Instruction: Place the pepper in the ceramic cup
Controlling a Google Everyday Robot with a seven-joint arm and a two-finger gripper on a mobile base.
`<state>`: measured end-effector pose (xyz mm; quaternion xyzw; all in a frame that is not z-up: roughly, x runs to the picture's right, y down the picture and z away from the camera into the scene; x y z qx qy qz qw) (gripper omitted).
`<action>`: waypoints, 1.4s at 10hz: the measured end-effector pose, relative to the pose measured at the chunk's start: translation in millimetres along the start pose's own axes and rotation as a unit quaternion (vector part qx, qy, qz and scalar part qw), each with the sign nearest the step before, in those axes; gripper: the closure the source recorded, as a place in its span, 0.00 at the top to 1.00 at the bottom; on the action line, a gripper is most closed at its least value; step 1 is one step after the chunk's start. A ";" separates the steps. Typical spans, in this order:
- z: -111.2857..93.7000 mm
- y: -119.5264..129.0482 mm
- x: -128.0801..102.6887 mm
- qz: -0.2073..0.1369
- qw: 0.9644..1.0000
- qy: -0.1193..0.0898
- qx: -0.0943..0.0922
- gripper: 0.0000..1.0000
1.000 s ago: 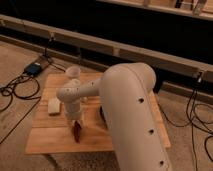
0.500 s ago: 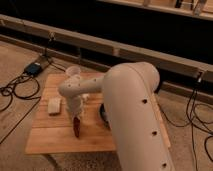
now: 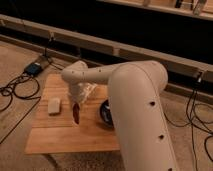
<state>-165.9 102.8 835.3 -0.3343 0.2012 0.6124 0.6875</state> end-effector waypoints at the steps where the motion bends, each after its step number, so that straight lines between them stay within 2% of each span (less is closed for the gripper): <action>1: -8.6 3.7 -14.2 -0.022 1.000 -0.008 -0.005 0.00; 5: -33.7 11.6 -71.8 -0.087 0.995 -0.040 -0.018 0.00; 8: -64.6 21.3 -121.9 -0.127 0.988 -0.083 -0.031 0.00; 10: -78.0 25.2 -145.1 -0.139 0.984 -0.105 -0.039 0.00; 12: -95.9 30.4 -170.1 -0.147 0.978 -0.137 -0.052 0.00; 14: -105.9 32.3 -183.9 -0.148 0.974 -0.159 -0.065 0.00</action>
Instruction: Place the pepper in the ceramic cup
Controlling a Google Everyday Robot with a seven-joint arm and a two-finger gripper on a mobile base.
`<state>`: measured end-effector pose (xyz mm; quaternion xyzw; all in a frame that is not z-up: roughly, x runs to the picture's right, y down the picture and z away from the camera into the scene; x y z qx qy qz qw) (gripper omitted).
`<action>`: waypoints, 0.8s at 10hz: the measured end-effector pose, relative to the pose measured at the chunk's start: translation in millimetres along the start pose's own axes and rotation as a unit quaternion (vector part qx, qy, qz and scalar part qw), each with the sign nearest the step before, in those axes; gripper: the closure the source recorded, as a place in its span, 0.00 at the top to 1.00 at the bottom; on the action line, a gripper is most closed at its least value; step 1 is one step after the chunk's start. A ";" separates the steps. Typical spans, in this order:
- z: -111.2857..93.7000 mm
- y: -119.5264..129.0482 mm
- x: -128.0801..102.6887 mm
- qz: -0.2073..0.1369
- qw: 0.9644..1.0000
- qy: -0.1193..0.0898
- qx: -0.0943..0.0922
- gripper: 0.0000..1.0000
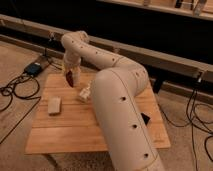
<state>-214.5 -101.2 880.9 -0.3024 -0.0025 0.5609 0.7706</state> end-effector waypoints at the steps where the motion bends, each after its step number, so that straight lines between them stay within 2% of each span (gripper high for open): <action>1: -2.5 -2.0 -6.0 0.000 1.000 -0.011 -0.005 0.00; 4: -10.1 -13.7 -19.1 0.010 0.999 -0.039 -0.018 0.00; 8: -5.1 -32.1 -34.9 0.024 0.997 -0.075 -0.019 0.00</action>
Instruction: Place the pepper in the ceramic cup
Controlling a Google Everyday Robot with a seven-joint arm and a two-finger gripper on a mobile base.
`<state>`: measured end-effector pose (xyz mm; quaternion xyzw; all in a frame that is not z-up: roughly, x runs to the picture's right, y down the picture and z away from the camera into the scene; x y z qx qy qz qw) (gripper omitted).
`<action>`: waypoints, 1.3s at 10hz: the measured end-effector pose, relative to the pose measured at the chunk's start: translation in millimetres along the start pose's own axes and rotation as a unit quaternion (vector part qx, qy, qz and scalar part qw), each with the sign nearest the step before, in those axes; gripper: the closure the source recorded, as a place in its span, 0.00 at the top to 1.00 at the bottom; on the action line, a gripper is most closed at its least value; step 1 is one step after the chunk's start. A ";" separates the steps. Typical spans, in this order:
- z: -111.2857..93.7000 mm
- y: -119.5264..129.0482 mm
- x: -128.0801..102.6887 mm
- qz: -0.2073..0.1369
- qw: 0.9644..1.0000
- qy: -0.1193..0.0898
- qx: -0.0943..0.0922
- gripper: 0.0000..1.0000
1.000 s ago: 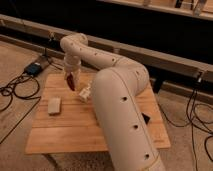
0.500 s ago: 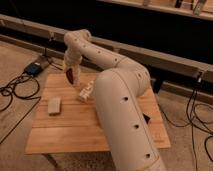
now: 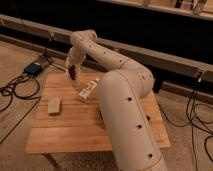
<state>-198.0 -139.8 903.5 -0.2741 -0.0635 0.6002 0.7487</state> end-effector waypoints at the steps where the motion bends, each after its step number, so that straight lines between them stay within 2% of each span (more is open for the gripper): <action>1: 3.0 -0.9 -3.4 0.001 1.000 -0.006 -0.001 0.00; 3: 6.8 3.5 -10.2 -0.001 1.000 -0.014 -0.014 0.00; 7: 2.1 14.8 -23.1 0.000 0.998 -0.019 -0.065 0.00; 10: 9.0 2.9 -32.1 -0.005 0.998 -0.026 -0.065 0.00; 13: 18.2 -7.6 -45.5 -0.012 0.997 -0.045 -0.059 0.00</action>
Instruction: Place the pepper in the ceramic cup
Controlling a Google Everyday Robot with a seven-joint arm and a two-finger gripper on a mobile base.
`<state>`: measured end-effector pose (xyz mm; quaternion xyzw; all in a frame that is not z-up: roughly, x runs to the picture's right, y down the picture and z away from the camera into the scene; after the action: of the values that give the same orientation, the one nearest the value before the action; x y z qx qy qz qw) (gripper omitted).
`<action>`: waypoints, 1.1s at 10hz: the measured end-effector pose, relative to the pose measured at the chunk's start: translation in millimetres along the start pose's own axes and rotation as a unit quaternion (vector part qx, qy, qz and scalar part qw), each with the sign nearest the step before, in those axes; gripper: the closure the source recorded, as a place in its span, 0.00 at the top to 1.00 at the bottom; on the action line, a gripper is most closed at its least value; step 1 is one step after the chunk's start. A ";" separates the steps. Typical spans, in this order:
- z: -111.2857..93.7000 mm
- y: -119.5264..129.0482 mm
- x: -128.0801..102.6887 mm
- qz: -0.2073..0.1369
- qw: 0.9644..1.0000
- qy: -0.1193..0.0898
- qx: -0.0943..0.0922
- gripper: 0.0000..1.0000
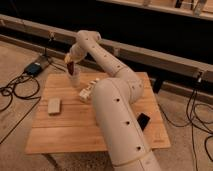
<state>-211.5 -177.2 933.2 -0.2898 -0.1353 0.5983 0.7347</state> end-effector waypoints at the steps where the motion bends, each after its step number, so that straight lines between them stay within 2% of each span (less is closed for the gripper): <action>1: 3.0 -2.7 -3.8 0.002 1.000 -0.007 -0.005 0.00; 3: 5.5 -7.8 -9.1 0.005 1.000 -0.016 -0.006 0.00; 5: 11.0 -17.9 -15.0 -0.008 0.999 -0.031 0.008 0.03; 8: 28.7 -22.6 -15.7 -0.054 0.997 -0.044 0.033 0.31; 10: 35.6 -19.6 -11.0 -0.073 0.996 -0.042 0.038 0.50; 11: 35.3 -17.8 -6.3 -0.078 0.995 -0.038 0.039 0.64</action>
<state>-218.0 -176.0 972.7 -0.2264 -0.1624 0.5545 0.7842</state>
